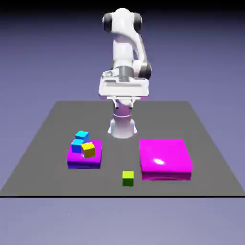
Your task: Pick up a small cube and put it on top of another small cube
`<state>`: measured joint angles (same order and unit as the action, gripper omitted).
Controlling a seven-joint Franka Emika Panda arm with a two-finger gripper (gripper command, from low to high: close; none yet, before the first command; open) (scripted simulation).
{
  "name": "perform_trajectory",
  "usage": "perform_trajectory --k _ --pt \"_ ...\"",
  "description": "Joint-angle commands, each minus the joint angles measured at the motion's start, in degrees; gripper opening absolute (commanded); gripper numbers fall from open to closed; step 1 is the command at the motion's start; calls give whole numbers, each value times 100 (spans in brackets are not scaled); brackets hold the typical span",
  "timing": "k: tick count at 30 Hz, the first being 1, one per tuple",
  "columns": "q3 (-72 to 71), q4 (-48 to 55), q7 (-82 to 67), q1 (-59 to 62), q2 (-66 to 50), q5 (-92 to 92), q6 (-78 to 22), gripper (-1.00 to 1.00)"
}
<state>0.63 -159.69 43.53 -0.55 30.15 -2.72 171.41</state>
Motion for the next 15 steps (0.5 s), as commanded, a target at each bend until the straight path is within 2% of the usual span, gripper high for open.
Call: perform_trajectory --k 1,15 --pt "52 109 89 12 -208 -226 -216 0" --pt "780 1630 1334 176 -3115 -3389 -3232 0"
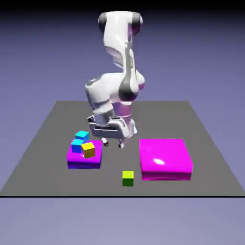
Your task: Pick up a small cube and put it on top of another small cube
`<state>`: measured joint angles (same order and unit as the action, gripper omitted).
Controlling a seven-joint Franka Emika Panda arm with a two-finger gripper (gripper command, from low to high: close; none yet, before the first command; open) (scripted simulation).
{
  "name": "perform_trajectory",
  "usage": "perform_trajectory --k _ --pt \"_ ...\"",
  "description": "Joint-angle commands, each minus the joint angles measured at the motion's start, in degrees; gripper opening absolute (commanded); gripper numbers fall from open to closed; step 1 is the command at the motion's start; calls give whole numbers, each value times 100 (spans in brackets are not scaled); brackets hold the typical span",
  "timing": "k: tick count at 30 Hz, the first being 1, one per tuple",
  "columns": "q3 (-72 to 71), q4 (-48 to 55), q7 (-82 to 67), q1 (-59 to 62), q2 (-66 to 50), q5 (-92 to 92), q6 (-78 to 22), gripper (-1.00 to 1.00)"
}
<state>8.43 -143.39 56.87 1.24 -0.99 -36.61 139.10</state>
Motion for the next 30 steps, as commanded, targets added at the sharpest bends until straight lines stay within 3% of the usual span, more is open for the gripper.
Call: perform_trajectory --k 1,13,18,19,30 --pt "52 109 89 9 -208 -226 -216 0" --pt "658 1375 1126 146 -2628 -2860 -2727 0" --pt "866 1522 655 -628 -3370 -3785 -2583 0" --pt "867 1522 655 -628 -3370 -3785 -2583 -100" --pt "687 1069 1310 864 -1720 -1971 -2994 -100"
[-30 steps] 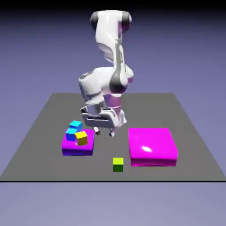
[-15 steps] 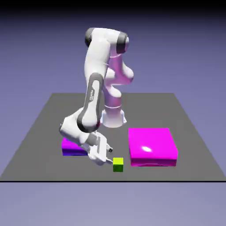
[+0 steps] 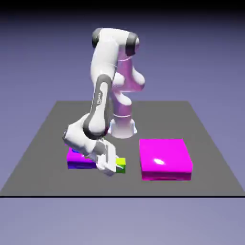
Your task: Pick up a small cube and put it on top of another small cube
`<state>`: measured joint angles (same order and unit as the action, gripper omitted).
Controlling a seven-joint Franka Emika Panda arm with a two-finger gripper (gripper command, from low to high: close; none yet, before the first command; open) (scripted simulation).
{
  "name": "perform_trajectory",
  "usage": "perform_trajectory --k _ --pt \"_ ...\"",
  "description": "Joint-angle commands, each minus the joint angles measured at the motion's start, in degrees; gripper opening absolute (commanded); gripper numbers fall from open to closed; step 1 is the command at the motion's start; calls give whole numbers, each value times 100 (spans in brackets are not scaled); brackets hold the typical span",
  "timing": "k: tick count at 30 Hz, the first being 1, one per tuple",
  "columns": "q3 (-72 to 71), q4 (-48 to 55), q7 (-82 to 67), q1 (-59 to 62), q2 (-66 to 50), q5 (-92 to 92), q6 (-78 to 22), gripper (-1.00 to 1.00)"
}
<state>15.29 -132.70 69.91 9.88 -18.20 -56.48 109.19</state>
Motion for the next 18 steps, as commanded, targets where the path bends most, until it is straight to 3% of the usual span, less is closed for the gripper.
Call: perform_trajectory --k 1,9,18 --pt "44 -93 39 208 184 178 -60 -100" --pt "400 -840 306 1869 1648 1469 -513 -100" --pt "1061 -1625 394 3532 2355 1919 -756 -100"
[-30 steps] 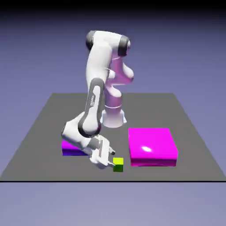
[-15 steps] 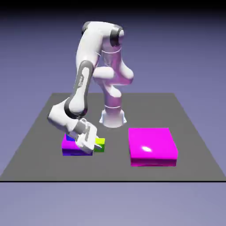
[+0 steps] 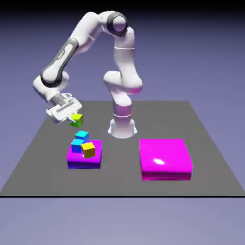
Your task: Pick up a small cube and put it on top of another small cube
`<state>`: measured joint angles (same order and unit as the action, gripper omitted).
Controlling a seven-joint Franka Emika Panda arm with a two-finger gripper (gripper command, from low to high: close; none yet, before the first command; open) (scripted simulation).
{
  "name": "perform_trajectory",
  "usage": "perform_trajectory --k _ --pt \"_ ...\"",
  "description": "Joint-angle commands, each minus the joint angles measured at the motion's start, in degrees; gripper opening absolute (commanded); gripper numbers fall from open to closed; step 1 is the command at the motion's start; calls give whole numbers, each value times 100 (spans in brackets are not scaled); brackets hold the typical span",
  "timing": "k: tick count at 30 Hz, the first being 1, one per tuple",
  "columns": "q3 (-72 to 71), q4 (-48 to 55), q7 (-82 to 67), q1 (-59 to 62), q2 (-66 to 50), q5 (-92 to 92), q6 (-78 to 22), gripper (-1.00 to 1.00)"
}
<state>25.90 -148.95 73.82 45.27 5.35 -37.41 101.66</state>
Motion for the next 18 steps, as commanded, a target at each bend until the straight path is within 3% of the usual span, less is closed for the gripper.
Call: perform_trajectory --k 1,18 --pt "0 0 3 -7 0 13 -3 -100" --pt "2937 -441 -472 -3534 -437 -702 764 -100"
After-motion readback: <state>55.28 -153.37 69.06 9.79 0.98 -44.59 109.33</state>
